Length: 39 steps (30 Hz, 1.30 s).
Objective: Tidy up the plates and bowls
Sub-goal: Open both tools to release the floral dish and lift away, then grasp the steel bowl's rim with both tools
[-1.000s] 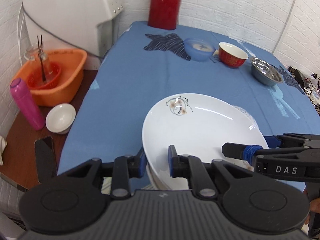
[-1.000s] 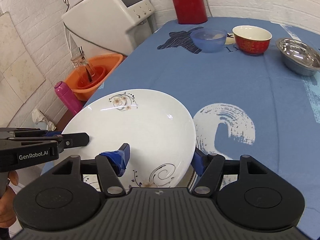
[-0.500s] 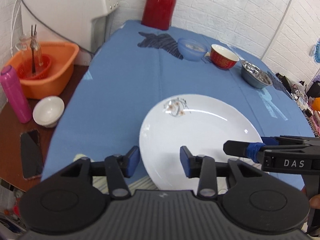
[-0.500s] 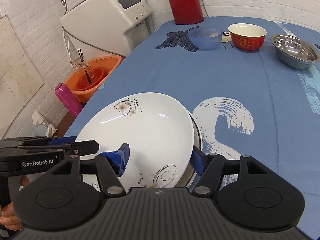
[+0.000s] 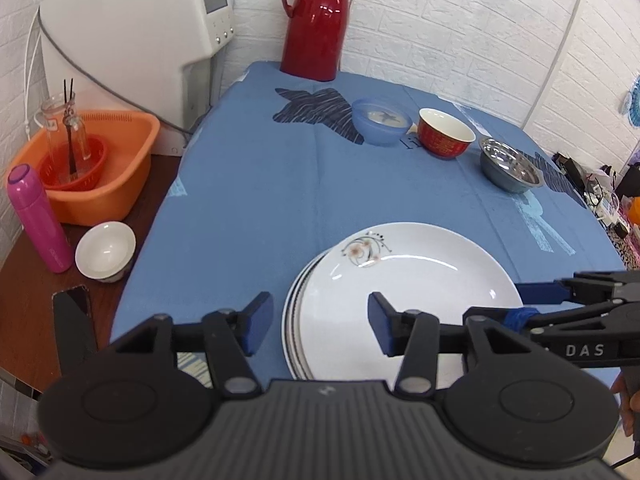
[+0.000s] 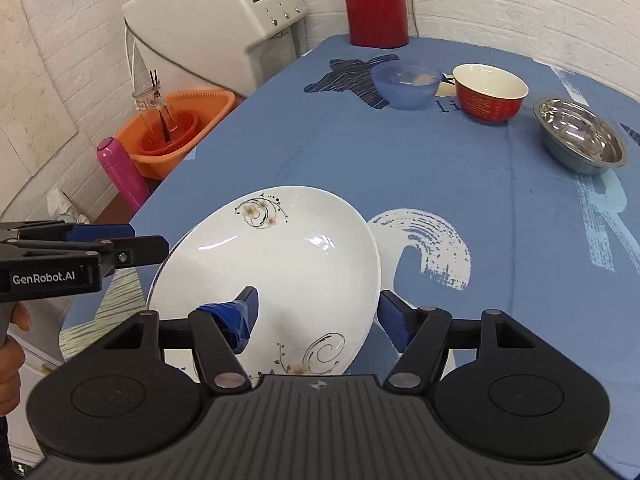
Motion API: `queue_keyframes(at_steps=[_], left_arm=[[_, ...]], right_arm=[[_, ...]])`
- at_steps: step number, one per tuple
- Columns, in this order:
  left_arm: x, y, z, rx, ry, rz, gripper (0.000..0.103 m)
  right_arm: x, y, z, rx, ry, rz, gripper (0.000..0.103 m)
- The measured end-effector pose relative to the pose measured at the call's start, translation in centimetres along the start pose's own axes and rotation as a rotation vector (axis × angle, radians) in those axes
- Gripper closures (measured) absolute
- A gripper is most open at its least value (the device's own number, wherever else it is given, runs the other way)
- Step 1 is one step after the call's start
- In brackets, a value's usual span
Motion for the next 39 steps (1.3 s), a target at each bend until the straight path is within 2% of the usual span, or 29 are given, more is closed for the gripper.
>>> queue_keyframes(at_steps=[4, 9, 12, 17, 21, 25, 28, 31, 34, 39], left_arm=[[0.9, 0.0, 0.6, -0.020, 0.009, 0.003, 0.054], [1.6, -0.2, 2.1, -0.031, -0.020, 0.000, 0.054], [2.0, -1.0, 3.2, -0.045, -0.034, -0.015, 0.053], [4.0, -3.9, 7.0, -0.104, -0.078, -0.057, 0.053], [7.0, -9.0, 11.9, -0.188, -0.071, -0.105, 0.051], [10.8, -16.2, 16.8, -0.251, -0.010, -0.151, 0.051], [13.1, -21.3, 19.5, -0.240, 0.025, -0.166, 0.051], [14.6, -25.8, 21.1, -0.217, 0.051, -0.202, 0.051], [15.4, -29.2, 21.2, -0.189, 0.098, -0.215, 0.051], [15.7, -33.0, 21.0, -0.149, 0.134, -0.247, 0.051]], right_arm=[[0.1, 0.3, 0.7, 0.046, -0.047, 0.011, 0.051], [1.2, 1.4, 2.8, 0.055, -0.101, 0.072, 0.052], [1.5, 1.5, 6.1, 0.022, -0.161, 0.090, 0.052], [1.0, 0.9, 14.4, -0.059, -0.330, 0.067, 0.051], [1.8, 0.6, 20.9, -0.146, -0.416, 0.078, 0.051], [4.2, -0.4, 26.2, -0.199, -0.477, 0.104, 0.050], [6.6, -2.1, 28.9, -0.226, -0.479, 0.087, 0.049], [9.3, -4.4, 30.7, -0.259, -0.428, 0.088, 0.048], [11.5, -7.2, 31.8, -0.273, -0.357, 0.075, 0.048], [13.0, -11.5, 33.0, -0.297, -0.272, -0.023, 0.048]])
Point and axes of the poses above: each gripper's, at about its wrist camera, not at the fingertips, and y roughly against the way its jaws point, z to its right, x to its top, the point moved 6 cm from there along -y, roughly the way its jaws point, and after that the axes turned 10 degrees about -x, right-handed, at the moved point
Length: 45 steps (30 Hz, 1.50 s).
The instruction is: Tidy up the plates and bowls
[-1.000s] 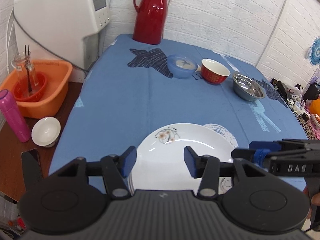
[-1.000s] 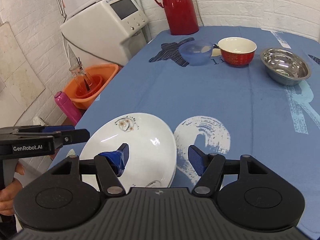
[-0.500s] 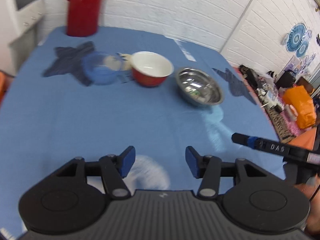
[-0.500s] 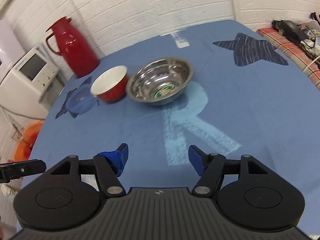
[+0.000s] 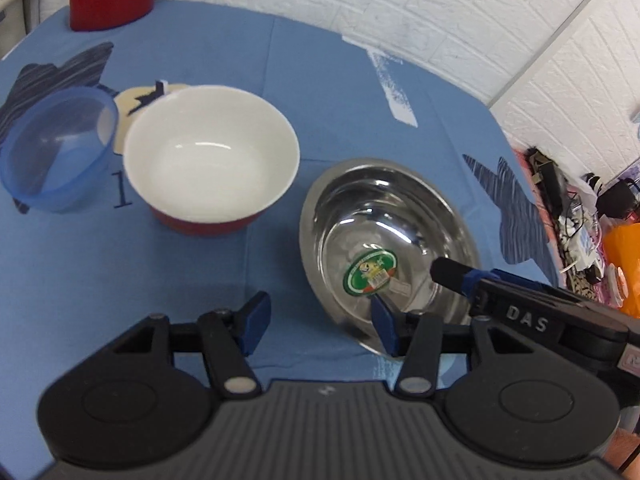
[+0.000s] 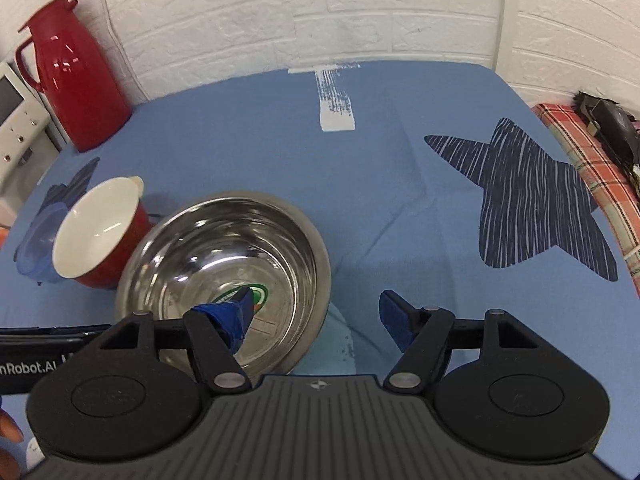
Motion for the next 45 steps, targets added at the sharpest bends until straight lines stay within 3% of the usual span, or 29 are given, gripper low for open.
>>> queue_keyframes(at_steps=[5, 6, 7, 8, 10, 11, 20, 30, 34, 39, 45], left_arm=[[0.1, -1.4, -0.2, 0.027, 0.006, 0.004, 0.051], [0.3, -1.5, -0.3, 0.031, 0.002, 0.015, 0.051], [0.4, -1.6, -0.2, 0.039, -0.008, 0.018, 0.055], [0.4, -1.7, -0.3, 0.048, -0.017, 0.015, 0.067], [0.5, -1.8, -0.2, 0.064, -0.037, 0.011, 0.079], [0.4, -1.9, -0.1, 0.042, -0.040, -0.003, 0.089], [-2.5, 1.9, 0.9, -0.004, -0.080, -0.032, 0.091], [-14.6, 11.1, 0.4, -0.084, -0.176, -0.106, 0.090], [-18.9, 13.4, -0.6, -0.104, -0.197, -0.130, 0.090], [-22.3, 15.1, -0.8, -0.107, -0.250, -0.124, 0.089], [-24.2, 14.9, -0.3, -0.098, -0.272, -0.118, 0.089]], right_arm=[[0.4, -1.5, -0.7, 0.051, 0.062, 0.006, 0.054], [0.4, -1.5, -0.8, 0.070, 0.069, 0.019, 0.060], [0.3, -1.5, -0.8, 0.084, 0.073, 0.024, 0.076], [0.1, -1.7, -0.9, 0.095, 0.068, 0.015, 0.083], [-0.4, -1.8, -0.8, 0.111, 0.058, 0.013, 0.088], [-0.6, -1.7, -0.8, 0.109, 0.073, 0.015, 0.088], [-3.6, 1.9, -1.0, 0.135, 0.077, -0.021, 0.086], [-13.5, 12.8, -3.9, 0.197, 0.134, 0.033, 0.079], [-18.2, 15.6, -5.6, 0.183, 0.201, 0.048, 0.077], [-21.7, 16.6, -5.8, 0.204, 0.169, 0.026, 0.075], [-23.8, 16.8, -5.3, 0.193, 0.161, 0.004, 0.074]])
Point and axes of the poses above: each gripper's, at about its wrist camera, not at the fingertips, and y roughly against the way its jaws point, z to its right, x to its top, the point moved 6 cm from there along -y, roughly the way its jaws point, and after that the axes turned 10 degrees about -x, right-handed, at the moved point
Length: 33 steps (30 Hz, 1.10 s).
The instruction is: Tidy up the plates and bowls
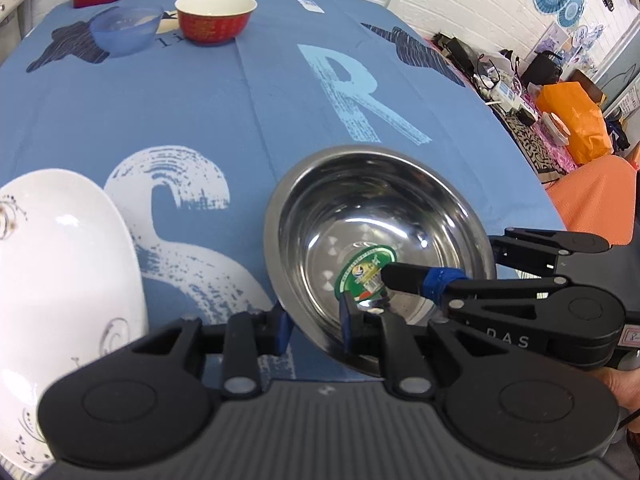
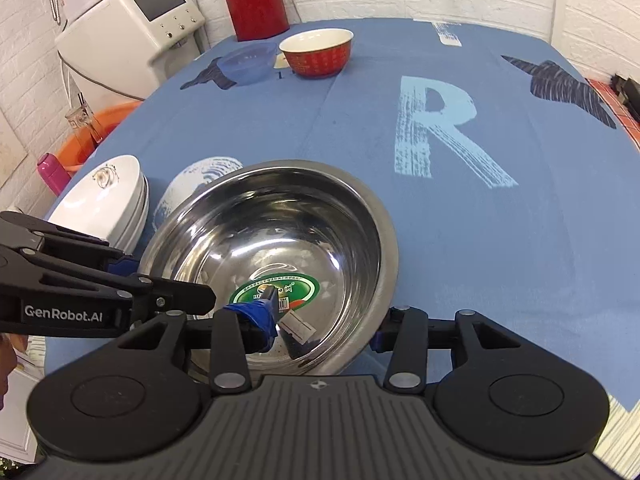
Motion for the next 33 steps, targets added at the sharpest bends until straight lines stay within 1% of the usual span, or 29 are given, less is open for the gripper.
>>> queue_keyframes(at_steps=[2, 5, 9, 13, 19, 21, 22, 23, 27, 30, 33], left_arm=[[0.0, -0.5, 0.4, -0.008, 0.004, -0.002, 0.089], [0.1, -1.2, 0.9, 0.016, -0.022, 0.002, 0.089], [0.2, -1.9, 0.7, 0.043, -0.023, -0.007, 0.088], [0.3, -2.5, 0.5, 0.049, -0.010, -0.011, 0.088], [0.1, -2.9, 0.6, 0.051, -0.023, -0.014, 0.087], [0.3, -2.8, 0.6, 0.043, -0.016, -0.011, 0.076], [0.5, -2.7, 0.6, 0.039, -0.018, 0.000, 0.061], [0.7, -2.5, 0.5, 0.043, -0.017, 0.011, 0.053], [1.0, -1.2, -0.1, 0.040, 0.000, 0.016, 0.053], [0.9, 0.2, -0.6, 0.004, 0.027, 0.014, 0.052], [0.9, 2.6, -1.1, -0.030, 0.029, 0.040, 0.051]], right_arm=[[-0.7, 0.4, 0.4, -0.015, 0.001, 0.003, 0.074], [-1.2, 0.2, 0.9, -0.018, -0.010, -0.002, 0.073], [-1.4, -0.7, 1.2, -0.007, -0.037, -0.015, 0.073], [-1.3, -1.2, 1.2, -0.004, -0.026, -0.015, 0.073], [-1.5, -1.2, 1.4, -0.007, 0.003, -0.020, 0.074], [-1.6, -1.1, 1.6, -0.015, -0.008, -0.024, 0.074], [-1.5, -1.1, 1.8, -0.012, -0.022, -0.027, 0.074], [-1.4, -1.0, 2.1, -0.012, -0.039, -0.025, 0.074], [-0.9, -0.7, 3.3, -0.039, -0.084, -0.006, 0.074], [-0.4, -0.3, 4.1, -0.033, -0.123, 0.001, 0.074], [0.4, 0.5, 4.8, -0.045, -0.142, 0.034, 0.074]])
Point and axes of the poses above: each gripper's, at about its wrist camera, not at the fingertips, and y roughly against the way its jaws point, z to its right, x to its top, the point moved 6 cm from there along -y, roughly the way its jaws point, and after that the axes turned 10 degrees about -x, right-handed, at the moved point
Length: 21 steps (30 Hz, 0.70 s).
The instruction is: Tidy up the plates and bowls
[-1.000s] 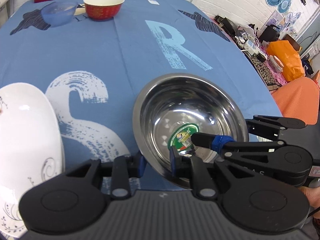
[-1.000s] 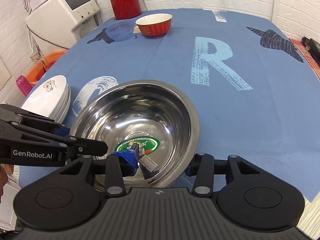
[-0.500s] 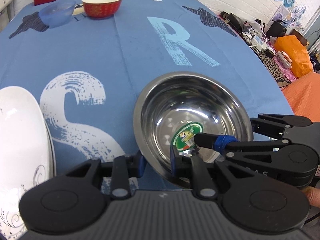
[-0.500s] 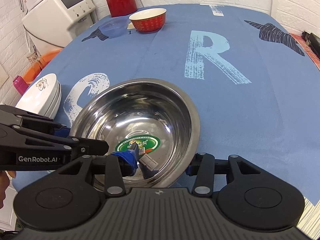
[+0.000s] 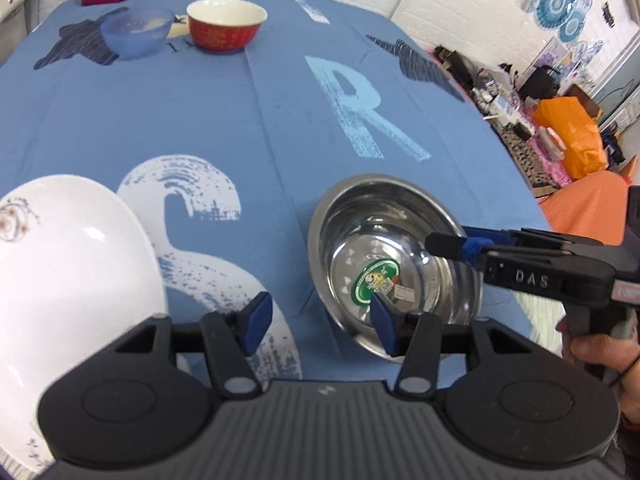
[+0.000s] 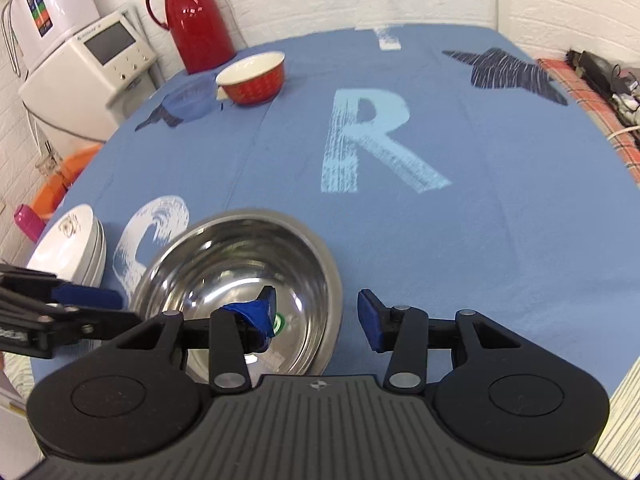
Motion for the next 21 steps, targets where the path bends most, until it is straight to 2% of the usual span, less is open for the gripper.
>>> queue_keyframes(at_steps=[4, 7, 14, 16, 18, 21], left_arm=[[1.7, 3.0, -1.4, 0.039, -0.001, 0.071, 0.050], [4.0, 5.0, -3.9, 0.085, 0.033, 0.122, 0.050], [10.5, 8.5, -9.9, 0.154, 0.146, 0.252, 0.049], [12.5, 8.1, -11.2, 0.132, 0.182, 0.250, 0.049], [14.1, 6.8, -11.7, 0.067, 0.237, 0.242, 0.049], [16.8, 3.2, -12.1, 0.001, 0.345, 0.243, 0.049]], right_arm=[[1.5, 0.3, 0.1, 0.011, -0.015, 0.005, 0.073], [3.1, 0.2, -0.5, 0.026, -0.020, 0.003, 0.073], [9.4, -1.0, -3.0, 0.042, 0.016, 0.006, 0.072], [11.9, -2.1, -4.0, 0.044, 0.029, 0.007, 0.071], [14.3, -3.8, -4.7, 0.050, 0.016, -0.005, 0.071], [18.1, -7.4, -5.6, 0.034, -0.011, -0.037, 0.071]])
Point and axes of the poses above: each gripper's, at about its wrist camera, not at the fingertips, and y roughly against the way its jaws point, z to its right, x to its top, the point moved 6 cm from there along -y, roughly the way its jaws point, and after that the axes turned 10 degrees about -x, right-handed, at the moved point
